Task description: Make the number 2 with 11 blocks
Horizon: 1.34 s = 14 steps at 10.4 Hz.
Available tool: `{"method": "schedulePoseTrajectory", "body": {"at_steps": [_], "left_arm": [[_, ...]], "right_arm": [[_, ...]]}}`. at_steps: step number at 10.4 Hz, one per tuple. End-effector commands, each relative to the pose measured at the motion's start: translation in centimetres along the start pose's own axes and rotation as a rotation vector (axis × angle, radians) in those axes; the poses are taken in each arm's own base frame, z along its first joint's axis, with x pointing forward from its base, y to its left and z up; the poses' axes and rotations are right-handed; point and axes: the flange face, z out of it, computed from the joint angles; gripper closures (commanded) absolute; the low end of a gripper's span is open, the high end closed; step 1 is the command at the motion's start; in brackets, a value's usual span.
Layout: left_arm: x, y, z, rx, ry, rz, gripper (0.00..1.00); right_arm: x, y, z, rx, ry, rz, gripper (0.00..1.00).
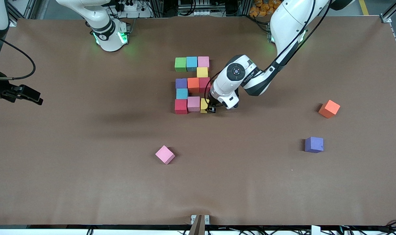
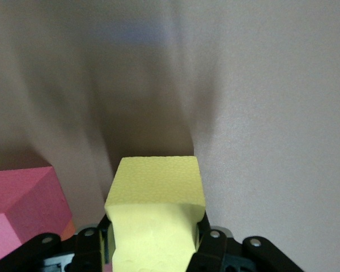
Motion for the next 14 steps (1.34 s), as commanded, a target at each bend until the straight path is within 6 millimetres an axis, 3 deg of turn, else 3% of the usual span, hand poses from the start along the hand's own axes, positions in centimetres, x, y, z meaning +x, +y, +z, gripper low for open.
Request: {"method": "schedulePoseTrajectory", "body": {"at_steps": [1, 2, 3, 8, 12, 14], "left_arm": [[-0.4, 0.1, 0.3, -0.013, 0.000, -0.012, 0.50], [-0.2, 0.1, 0.5, -0.009, 0.001, -0.014, 0.32], [-0.3, 0.0, 0.7, -0.006, 0.002, -0.011, 0.00], [-1.7, -0.3, -0.7, -0.026, -0.004, 0.027, 0.00], [-6.0, -2.7, -3.2, -0.043, -0.012, 0.149, 0.00], [-8.2, -2.2, -5.8, -0.041, 0.050, 0.214, 0.00]], "right_arm": [[0.7, 0.3, -0.6, 0.010, -0.011, -0.004, 0.00], [0.7, 0.2, -0.6, 0.010, -0.010, -0.006, 0.00], [0.7, 0.2, -0.6, 0.010, -0.010, -0.006, 0.00], [0.7, -0.3, -0.6, 0.011, -0.010, -0.015, 0.00], [0.7, -0.4, -0.6, 0.013, -0.007, -0.015, 0.00], [0.8, -0.4, -0.7, 0.013, -0.005, -0.015, 0.00]]}}
